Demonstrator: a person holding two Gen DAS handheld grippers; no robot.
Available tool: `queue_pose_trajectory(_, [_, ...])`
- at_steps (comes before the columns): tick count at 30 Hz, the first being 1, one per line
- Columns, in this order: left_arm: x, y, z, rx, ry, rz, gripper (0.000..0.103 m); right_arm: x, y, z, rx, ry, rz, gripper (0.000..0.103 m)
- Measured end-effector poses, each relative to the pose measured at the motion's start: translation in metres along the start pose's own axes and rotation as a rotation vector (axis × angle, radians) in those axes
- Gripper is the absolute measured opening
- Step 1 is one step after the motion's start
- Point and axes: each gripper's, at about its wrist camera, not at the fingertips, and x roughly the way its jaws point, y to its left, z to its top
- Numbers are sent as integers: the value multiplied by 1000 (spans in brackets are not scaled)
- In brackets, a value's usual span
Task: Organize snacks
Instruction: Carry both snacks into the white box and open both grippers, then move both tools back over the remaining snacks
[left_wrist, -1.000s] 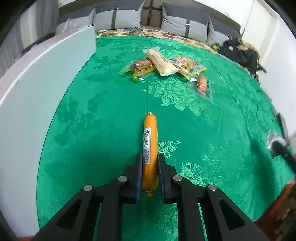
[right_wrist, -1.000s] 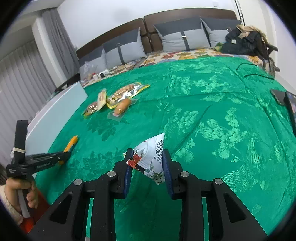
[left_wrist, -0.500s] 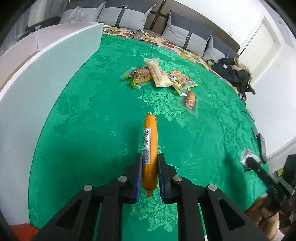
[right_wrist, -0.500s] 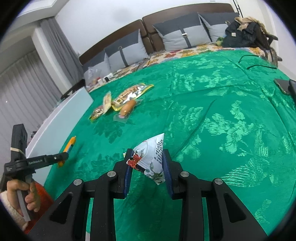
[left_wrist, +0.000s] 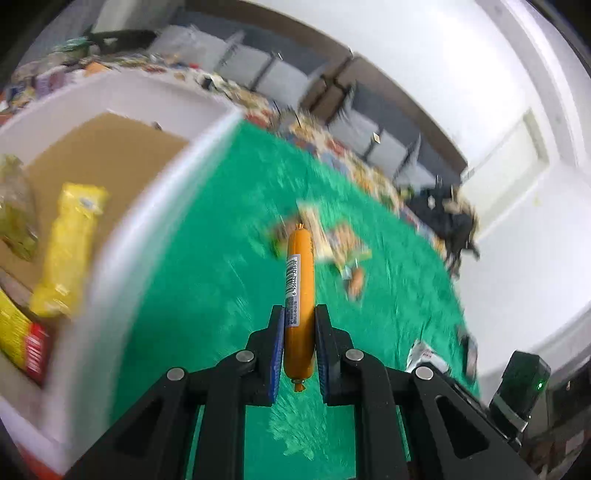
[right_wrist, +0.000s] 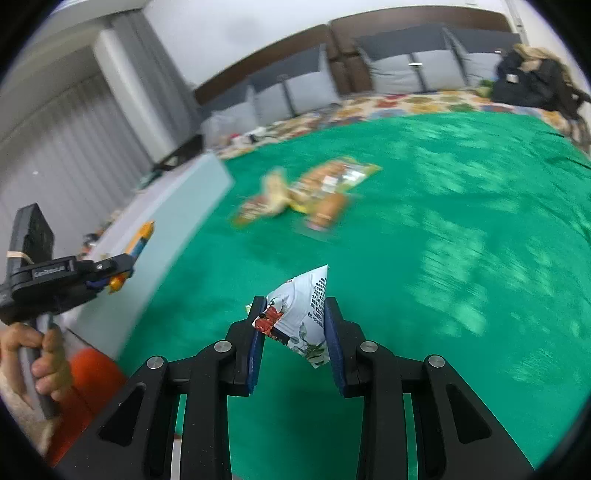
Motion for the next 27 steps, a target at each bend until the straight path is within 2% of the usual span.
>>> queue_pose_trajectory(3, [-34,29,26,-44,-73,34,15,14,49,27,-46,0,102,32])
queue_pose_trajectory(5, [-56,57,41,-73,-113,84,15,27,97,46,-104,9,183,32])
queue_pose_trajectory(11, [-89,144,58,-174,-126,259,15,71,220,68,-242,64,362,32])
queue_pose_trajectory(15, [-96,185,46,-202,-94,398,17,113,278,55,-314,155,389,36])
queue_pose_trajectory(16, [-97,195,39,-217,-87,443,28,123,285,50,-332,192,369,37])
queue_pose_trajectory(17, [-98,202,35,-232,-82,464,39,134,292,44,-351,239,341,51])
queue_pose_trajectory(18, [-102,204,31,-224,-105,461,44,142,294,39,-362,271,324,66])
queue_pose_trajectory(19, [-104,202,27,-213,-118,478,65,144,292,35,-369,283,310,66])
queue_pose_trajectory(20, [-106,199,27,-206,-127,490,73,143,288,32,-377,280,299,65])
queue_pose_trajectory(21, [-109,195,26,-193,-145,490,85,139,283,29,-385,264,291,66])
queue_pose_trajectory(22, [-111,186,24,-188,-160,508,90,132,273,26,-396,239,275,66])
queue_pose_trajectory(23, [-112,179,24,-184,-172,507,90,125,260,23,-406,216,250,67])
queue_pose_trajectory(25, [-110,163,27,-167,-182,473,91,118,233,23,-417,176,195,69])
queue_pose_trajectory(27, [-103,138,29,-135,-183,441,91,109,196,18,-433,139,98,73])
